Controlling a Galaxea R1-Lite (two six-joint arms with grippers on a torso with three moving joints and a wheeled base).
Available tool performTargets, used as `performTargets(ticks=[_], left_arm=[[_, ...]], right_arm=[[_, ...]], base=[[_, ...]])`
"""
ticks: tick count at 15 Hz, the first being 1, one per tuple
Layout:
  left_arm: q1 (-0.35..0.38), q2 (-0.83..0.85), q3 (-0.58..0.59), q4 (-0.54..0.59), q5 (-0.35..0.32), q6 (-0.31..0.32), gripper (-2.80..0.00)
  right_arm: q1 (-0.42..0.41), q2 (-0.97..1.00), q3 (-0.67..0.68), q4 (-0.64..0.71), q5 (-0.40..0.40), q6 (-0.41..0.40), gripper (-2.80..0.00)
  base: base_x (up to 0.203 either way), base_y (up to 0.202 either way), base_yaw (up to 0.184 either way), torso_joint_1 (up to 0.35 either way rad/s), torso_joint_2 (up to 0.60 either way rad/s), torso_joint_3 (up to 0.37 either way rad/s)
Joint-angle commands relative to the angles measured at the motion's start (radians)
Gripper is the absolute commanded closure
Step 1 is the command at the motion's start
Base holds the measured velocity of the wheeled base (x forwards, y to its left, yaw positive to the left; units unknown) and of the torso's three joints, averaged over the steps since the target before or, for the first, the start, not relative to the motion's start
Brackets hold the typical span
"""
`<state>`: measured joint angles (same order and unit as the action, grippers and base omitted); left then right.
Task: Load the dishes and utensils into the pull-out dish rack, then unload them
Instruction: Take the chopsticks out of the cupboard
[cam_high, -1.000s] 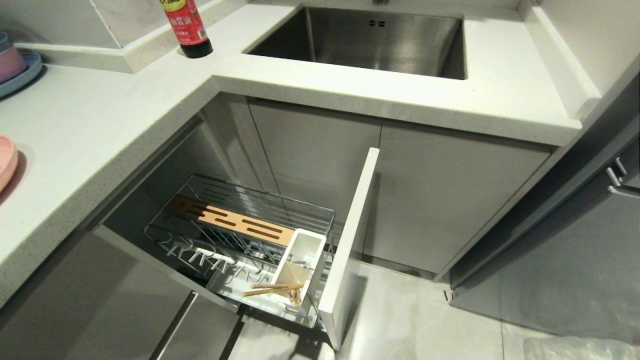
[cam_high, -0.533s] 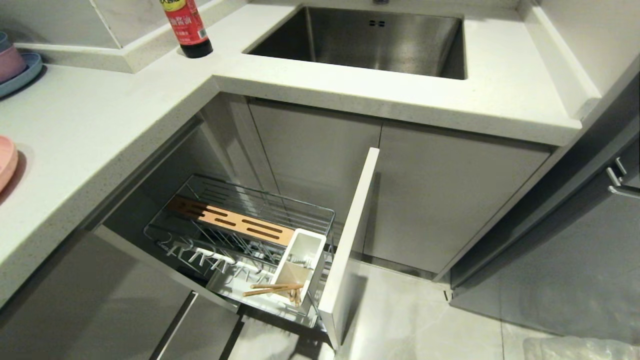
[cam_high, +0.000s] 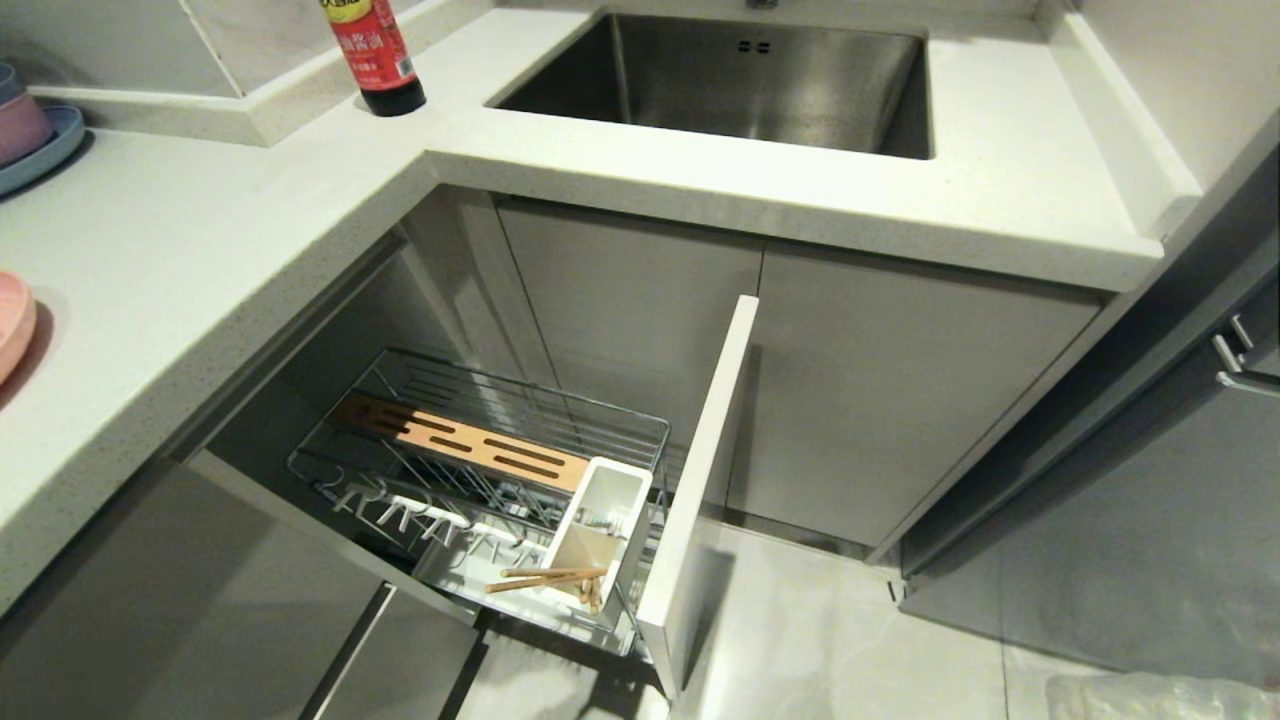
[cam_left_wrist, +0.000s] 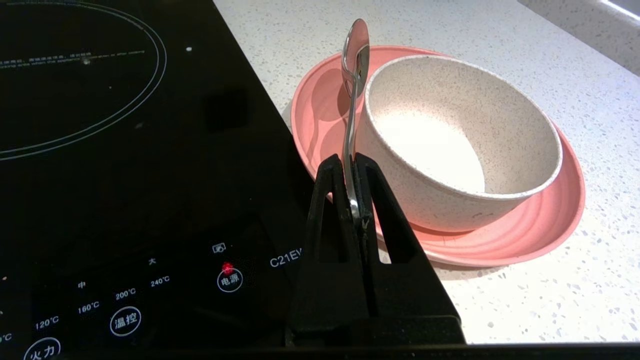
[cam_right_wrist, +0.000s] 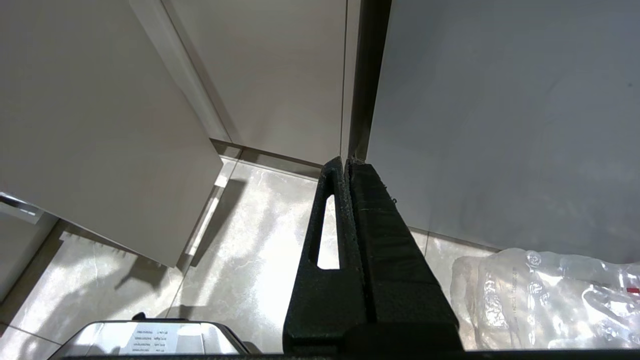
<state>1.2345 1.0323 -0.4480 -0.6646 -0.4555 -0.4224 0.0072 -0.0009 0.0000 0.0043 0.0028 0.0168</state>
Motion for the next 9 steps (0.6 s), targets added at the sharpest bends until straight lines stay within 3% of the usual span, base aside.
performTargets(ticks=[1,9], left_arm=[[0.0,0.005,0.006,-0.004,-0.003,-0.002,0.0],[0.003,0.04,0.025,-0.012,-0.026,-0.006,0.0]], right_arm=[[-0.001,0.001,0.0,0.0,0.0,0.0,0.0],[0.0,0.001,-0.001,0.0,0.0,0.0,0.0]], base=[[0.0,0.0,0.0,0.0,0.0,0.0],[0.0,0.0,0.0,0.0,0.0,0.0]])
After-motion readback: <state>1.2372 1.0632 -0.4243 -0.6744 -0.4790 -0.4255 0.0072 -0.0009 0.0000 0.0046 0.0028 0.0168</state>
